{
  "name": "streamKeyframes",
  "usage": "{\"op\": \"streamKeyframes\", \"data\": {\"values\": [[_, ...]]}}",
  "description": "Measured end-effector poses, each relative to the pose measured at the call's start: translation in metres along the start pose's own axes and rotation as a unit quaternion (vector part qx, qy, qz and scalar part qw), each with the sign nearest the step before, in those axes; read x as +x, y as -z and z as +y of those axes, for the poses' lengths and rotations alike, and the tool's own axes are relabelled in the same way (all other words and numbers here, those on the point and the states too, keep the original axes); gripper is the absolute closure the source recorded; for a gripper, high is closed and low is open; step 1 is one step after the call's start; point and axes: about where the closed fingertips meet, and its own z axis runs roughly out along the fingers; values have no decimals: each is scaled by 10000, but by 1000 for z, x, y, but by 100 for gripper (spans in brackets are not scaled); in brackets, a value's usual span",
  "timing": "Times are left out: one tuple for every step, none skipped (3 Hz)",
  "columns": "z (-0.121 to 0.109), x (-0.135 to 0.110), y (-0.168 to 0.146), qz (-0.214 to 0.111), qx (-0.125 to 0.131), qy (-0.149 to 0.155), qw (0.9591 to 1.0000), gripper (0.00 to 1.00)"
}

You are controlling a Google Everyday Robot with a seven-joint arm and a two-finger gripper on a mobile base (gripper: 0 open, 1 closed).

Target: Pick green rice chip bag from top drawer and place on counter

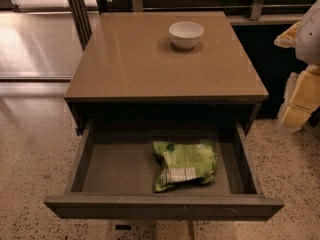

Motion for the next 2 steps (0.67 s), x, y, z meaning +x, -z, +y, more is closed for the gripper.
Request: {"op": "streamKeyframes", "data": {"values": [[0,0,0,0,0,0,10000,0],[1,-1,-1,-61,161,28,9998,0]]}}
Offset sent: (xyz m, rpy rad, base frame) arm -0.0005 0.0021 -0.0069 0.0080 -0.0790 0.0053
